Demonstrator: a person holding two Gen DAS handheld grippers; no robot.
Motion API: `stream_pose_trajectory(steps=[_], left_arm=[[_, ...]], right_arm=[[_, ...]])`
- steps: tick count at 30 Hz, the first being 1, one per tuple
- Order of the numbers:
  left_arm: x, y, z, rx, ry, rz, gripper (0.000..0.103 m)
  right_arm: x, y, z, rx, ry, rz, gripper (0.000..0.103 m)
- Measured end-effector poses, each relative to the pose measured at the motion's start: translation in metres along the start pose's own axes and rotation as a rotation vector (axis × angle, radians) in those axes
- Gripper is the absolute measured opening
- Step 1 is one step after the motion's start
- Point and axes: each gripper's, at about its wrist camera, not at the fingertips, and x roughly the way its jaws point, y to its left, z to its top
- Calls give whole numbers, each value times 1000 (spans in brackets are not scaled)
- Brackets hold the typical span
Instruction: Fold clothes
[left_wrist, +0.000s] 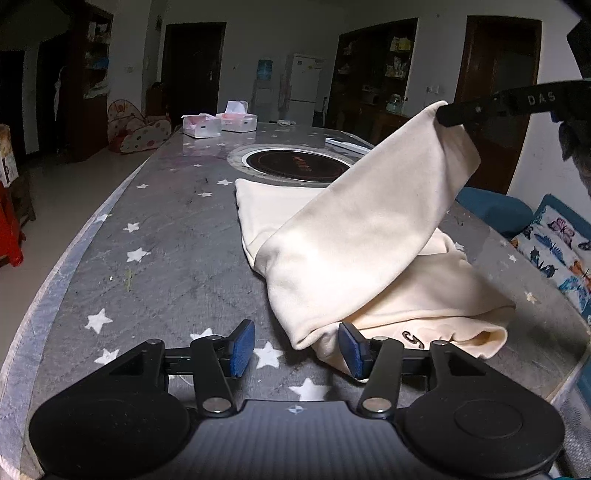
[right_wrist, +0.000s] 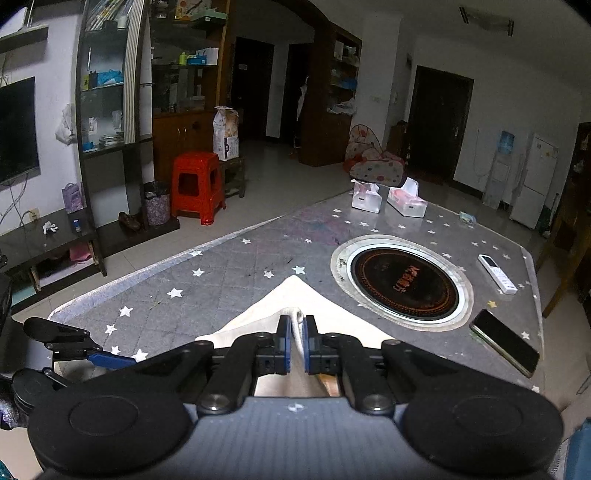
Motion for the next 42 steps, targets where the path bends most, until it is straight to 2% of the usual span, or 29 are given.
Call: stream_pose_trajectory(steps=[3,6,8,9,11,17,20,21,23,26,28,30,32,36,42], left_arm=[[4,1,-1,11,12,-3,52],[7,2,-3,26,20,1,44],[6,4,-3,24,18,-2,30],[6,4,-3,23,19,1,28],[5,6,-3,23,21,10,17],[1,10,-9,42,43,35,16],[-2,11,-8,25,51,29,19],[-3,10,-7,21,47,27,20],[-6,8,-4,16,34,20,31],[-4,4,0,32,20,20,33],[1,4,0,38,32,24,28],[4,6,-2,39,52,14,11],[3,8,-5,47,64,19,8],[-3,16,-10,62,93,32,8],[-19,31,5,94,82,58,12]], right_arm=[[-2,-6,-5,18,17,-17,5],[-4,-13,-13,47,35,-28,5],[-3,-18,-20,68,52,-31,5],[-1,-20,-24,78,63,-32,5],[3,-24,-32,99,86,-36,5],[16,-35,-58,173,147,-45,5],[20,-39,-72,209,172,-63,5],[20,-41,-75,224,179,-64,5],[21,-44,-81,248,188,-63,5],[23,-44,-88,263,195,-59,5],[26,-44,-93,273,207,-60,5],[32,-46,-100,286,221,-64,5],[37,-48,-109,308,239,-66,5],[46,-53,-124,334,269,-71,5],[30,-58,-116,326,220,-61,7]])
